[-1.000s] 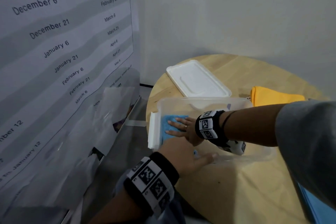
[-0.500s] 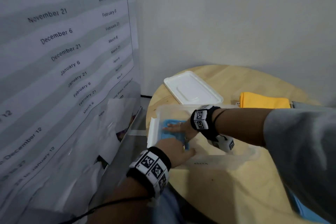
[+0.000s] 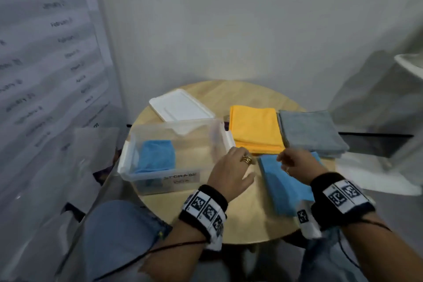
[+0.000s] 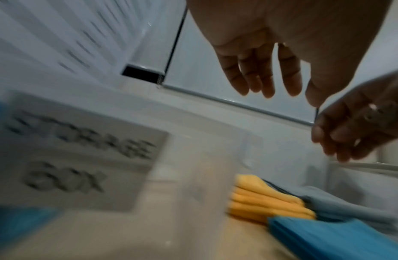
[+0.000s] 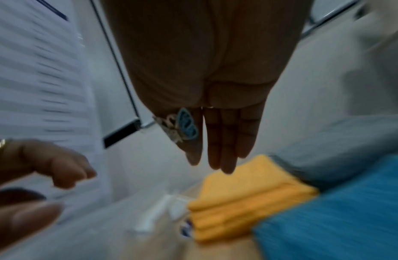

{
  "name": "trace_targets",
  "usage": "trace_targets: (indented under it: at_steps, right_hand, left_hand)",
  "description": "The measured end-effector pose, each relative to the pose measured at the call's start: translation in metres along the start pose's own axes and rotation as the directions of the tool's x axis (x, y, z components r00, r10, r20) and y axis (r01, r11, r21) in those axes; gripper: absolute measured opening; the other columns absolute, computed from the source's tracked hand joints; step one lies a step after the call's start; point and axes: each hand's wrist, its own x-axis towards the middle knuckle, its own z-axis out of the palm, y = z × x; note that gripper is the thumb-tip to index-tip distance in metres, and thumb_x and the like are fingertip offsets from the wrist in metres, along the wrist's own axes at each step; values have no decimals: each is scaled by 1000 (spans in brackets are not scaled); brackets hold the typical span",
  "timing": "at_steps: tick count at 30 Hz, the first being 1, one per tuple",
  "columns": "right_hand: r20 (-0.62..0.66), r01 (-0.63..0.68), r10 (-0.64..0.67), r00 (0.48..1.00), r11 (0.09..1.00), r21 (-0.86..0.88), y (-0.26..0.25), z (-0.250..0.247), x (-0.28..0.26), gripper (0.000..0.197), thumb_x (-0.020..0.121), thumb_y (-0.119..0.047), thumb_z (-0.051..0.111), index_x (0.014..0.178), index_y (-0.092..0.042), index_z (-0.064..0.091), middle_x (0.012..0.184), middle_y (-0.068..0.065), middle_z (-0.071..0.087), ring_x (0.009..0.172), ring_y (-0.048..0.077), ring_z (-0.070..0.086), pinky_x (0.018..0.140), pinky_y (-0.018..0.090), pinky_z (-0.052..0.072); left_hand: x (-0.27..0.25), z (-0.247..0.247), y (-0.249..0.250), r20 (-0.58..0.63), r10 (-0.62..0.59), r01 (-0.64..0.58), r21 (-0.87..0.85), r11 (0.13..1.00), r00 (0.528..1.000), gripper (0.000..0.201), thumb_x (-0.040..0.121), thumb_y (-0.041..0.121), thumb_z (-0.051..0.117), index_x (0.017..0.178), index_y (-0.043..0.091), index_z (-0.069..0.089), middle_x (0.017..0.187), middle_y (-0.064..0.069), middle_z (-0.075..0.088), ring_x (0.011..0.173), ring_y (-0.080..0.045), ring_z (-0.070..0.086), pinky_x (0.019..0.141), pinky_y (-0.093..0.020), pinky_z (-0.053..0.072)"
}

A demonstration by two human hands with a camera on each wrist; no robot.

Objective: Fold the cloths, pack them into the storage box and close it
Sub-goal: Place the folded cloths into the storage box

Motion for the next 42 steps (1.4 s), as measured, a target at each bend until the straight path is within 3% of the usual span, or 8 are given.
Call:
trace_targets:
  at_steps: [5, 8, 19, 25, 30, 34, 40, 42]
  right_hand:
    - [126, -149, 175, 977, 970, -193, 81, 31, -36, 45, 83, -6, 58, 127, -13, 51, 132, 8, 47, 127, 20, 43, 100, 18, 26]
    - [199, -168, 199, 960, 972, -162, 97, 56, -40, 59, 76, -18, 70, 129, -13, 44, 134, 9, 42, 127, 24, 42, 104, 27, 32]
    - [98, -192, 233, 968, 930, -314, 102, 50, -38, 38, 84, -15, 54, 121, -16, 46, 130, 6, 50, 122, 25, 49, 97, 34, 41]
    - [116, -161, 178, 977, 977, -139, 112, 13, -45, 24, 86, -21, 59, 109, -14, 59, 104, 5, 60, 97, 22, 56, 76, 24, 41]
    - [95, -213, 191, 977, 898, 384, 119, 1, -45, 14, 85, -29, 66, 77, -20, 59, 78, -4, 61, 73, 10, 56, 62, 15, 41]
    - [117, -321, 330, 937, 680, 659, 123, 10, -28, 25, 89, -29, 60, 102, -8, 62, 95, 6, 64, 81, 15, 60, 72, 24, 49]
    - [183, -501, 469, 864, 760, 414, 137, 31, -3, 39, 99, -30, 41, 121, 0, 53, 124, 17, 57, 111, 30, 54, 95, 34, 41]
    - [157, -519, 497, 854, 786, 336, 137, 35, 4, 39, 100, -29, 39, 119, 2, 52, 124, 19, 56, 115, 31, 53, 94, 32, 39]
  left_hand:
    - [19, 79, 60, 501, -2, 67, -112, 991, 865, 36, 82, 27, 66, 112, 8, 58, 117, -11, 51, 113, -27, 50, 91, -35, 42]
    - [20, 109, 78, 628, -5, 14, -9, 1000, 778, 51, 80, 36, 69, 116, 4, 53, 118, -15, 48, 111, -32, 47, 93, -38, 41]
    - [40, 108, 80, 687, -128, -2, 185, 983, 715, 20, 93, 2, 45, 111, 4, 52, 117, -17, 58, 108, -35, 57, 88, -42, 46]
    - [44, 73, 36, 475, -193, 271, -101, 957, 858, 22, 93, 25, 54, 97, 5, 62, 99, -10, 64, 93, -23, 60, 77, -31, 44]
    - [35, 69, 14, 406, -323, 504, -507, 699, 855, 22, 90, 32, 61, 78, 14, 59, 77, 2, 60, 73, -9, 57, 69, -26, 44]
    - [42, 90, 4, 462, -376, 595, -654, 467, 803, 29, 86, 20, 67, 111, 12, 54, 106, -5, 66, 100, -17, 63, 87, -31, 52]
    - [59, 124, 4, 397, -538, 665, -351, 660, 743, 29, 97, 31, 48, 77, 10, 49, 82, -5, 57, 85, -26, 56, 70, -30, 38]
    - [66, 130, 5, 398, -553, 665, -242, 707, 732, 29, 99, 28, 43, 94, 2, 55, 100, -15, 62, 95, -31, 59, 75, -31, 40]
